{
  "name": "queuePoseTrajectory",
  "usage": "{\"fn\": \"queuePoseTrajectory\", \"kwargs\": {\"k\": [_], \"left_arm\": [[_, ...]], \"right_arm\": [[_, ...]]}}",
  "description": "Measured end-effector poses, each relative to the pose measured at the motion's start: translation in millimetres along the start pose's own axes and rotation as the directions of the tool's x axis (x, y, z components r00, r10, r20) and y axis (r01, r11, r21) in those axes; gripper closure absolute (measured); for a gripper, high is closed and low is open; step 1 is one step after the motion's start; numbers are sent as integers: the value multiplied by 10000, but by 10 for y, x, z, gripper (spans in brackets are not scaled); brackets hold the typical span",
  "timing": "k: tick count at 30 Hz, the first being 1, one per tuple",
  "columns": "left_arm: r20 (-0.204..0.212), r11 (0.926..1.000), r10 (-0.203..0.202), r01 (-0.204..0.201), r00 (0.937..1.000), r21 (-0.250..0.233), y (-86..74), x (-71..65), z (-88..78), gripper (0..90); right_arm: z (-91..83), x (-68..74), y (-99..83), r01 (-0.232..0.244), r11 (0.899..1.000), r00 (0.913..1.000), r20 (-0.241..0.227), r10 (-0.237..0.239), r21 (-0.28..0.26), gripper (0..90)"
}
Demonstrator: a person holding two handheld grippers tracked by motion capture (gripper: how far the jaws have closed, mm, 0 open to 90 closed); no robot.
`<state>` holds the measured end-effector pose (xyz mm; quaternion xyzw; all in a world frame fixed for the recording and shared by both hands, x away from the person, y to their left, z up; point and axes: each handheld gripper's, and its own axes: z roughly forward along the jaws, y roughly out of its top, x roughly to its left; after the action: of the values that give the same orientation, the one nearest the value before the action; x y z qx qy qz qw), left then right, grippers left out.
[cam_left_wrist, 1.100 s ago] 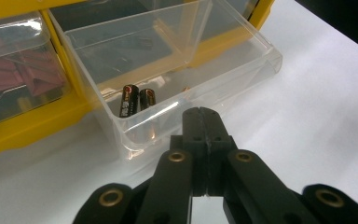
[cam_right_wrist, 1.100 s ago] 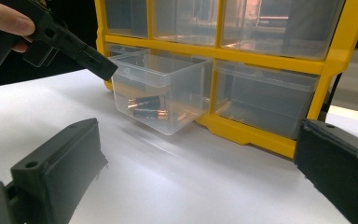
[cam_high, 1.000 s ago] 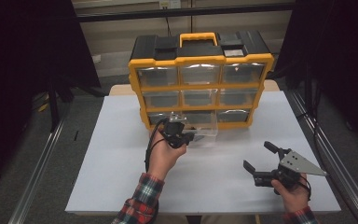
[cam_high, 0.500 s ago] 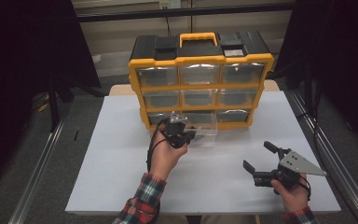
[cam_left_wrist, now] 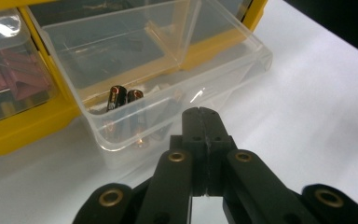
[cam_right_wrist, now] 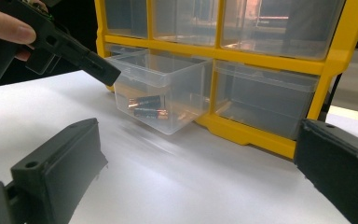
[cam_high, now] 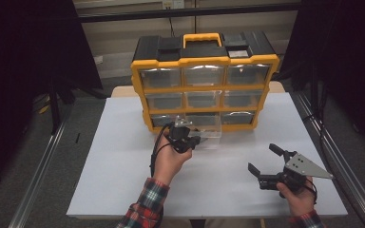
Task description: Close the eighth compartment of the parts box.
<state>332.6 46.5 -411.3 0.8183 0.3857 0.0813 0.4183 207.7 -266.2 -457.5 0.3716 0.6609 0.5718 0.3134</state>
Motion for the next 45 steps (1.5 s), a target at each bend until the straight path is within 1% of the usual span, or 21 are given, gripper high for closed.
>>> {"fn": "queuePoseTrajectory", "kwargs": {"k": [3, 4, 7, 8, 10, 12, 13, 14, 15, 16, 17, 19, 24, 27, 29, 31, 33, 37, 40, 43, 45], "left_arm": [[-68, 10000, -55, 56, 10000, 25, -22, 11, 24, 900], [7, 9999, -172, 172, 9999, -1, -30, 19, 27, 900], [-31, 9998, -185, 185, 9998, -49, -28, 13, 33, 900], [-47, 10000, -99, 99, 9999, -10, -23, 19, 32, 900], [-87, 9999, -123, 122, 9999, -92, -18, 25, 42, 900], [-76, 9991, -245, 242, 9997, -353, -20, 30, 68, 900], [-101, 9993, -204, 201, 9997, -306, -18, 40, 69, 900], [-102, 9989, -217, 212, 9997, -429, -14, 45, 77, 900], [-127, 9989, -206, 200, 9997, -423, -10, 45, 80, 900], [-105, 9986, -274, 269, 9996, -462, 0, 41, 88, 900], [-182, 9993, -159, 153, 9997, -352, 9, 50, 86, 900], [-252, 9993, -184, 176, 9995, -329, 28, 66, 103, 900], [-344, 9987, -218, 202, 9992, -476, 46, 80, 126, 900], [-357, 9984, -167, 147, 9992, -552, 57, 74, 107, 900], [-417, 9972, -158, 127, 9990, -734, 66, 71, 81, 900], [-421, 9978, -184, 156, 9989, -646, 72, 80, 76, 900], [-363, 9972, -249, 222, 9990, -711, 74, 98, 79, 900], [-421, 9964, -241, 205, 9988, -825, 83, 96, 90, 900], [-523, 9966, -148, 105, 9985, -815, 94, 103, 100, 900], [-569, 9952, -257, 201, 9980, -957, 104, 108, 121, 900], [-600, 9959, -201, 147, 9980, -896, 111, 118, 122, 900]], "right_arm": [[-1, -1, -1, 36, 10000, 10000, -22, -36, 16, 4], [-1, 0, -1, 28, 10000, 10000, -13, -28, 9, 4], [-2, -1, -1, 29, 10000, 10000, -29, -29, 25, 4], [-1, -1, -1, 23, 10000, 10000, -34, -23, 31, 5], [0, 1, -1, 40, 10000, 10000, -55, -40, 35, 5], [-2, 2, 0, 46, 10000, 10000, -32, -45, 47, 4], [-1, 0, 0, 34, 10000, 10000, -31, -34, 20, 4], [-1, -1, 0, 36, 10000, 10000, -23, -36, 13, 4], [-1, -1, -1, 32, 10000, 10000, -19, -32, 12, 4], [-2, -1, -1, 27, 10000, 10000, -20, -27, 30, 4], [-1, -3, -2, 43, 10000, 10000, -30, -43, 25, 4], [3, -5, -3, 67, 10000, 10000, -30, -67, 21, 4], [-1, -9, -3, 66, 10000, 10000, -12, -66, 14, 4], [-2, -6, -3, 52, 10000, 10000, -35, -52, 25, 4], [1, -7, -3, 73, 10000, 10000, -42, -73, 25, 4], [0, -5, -3, 58, 10000, 10000, -41, -58, 29, 4], [2, -4, -2, 31, 10000, 10000, -2, -31, 12, 4], [2, -4, -3, 83, 10000, 10000, -41, -83, 41, 5], [1, -1, -3, 76, 10000, 10000, -48, -76, 41, 4], [0, -3, -3, 78, 10000, 10000, -48, -77, 38, 4], [-2, -3, -2, 34, 10000, 10000, -46, -34, 32, 4]]}}
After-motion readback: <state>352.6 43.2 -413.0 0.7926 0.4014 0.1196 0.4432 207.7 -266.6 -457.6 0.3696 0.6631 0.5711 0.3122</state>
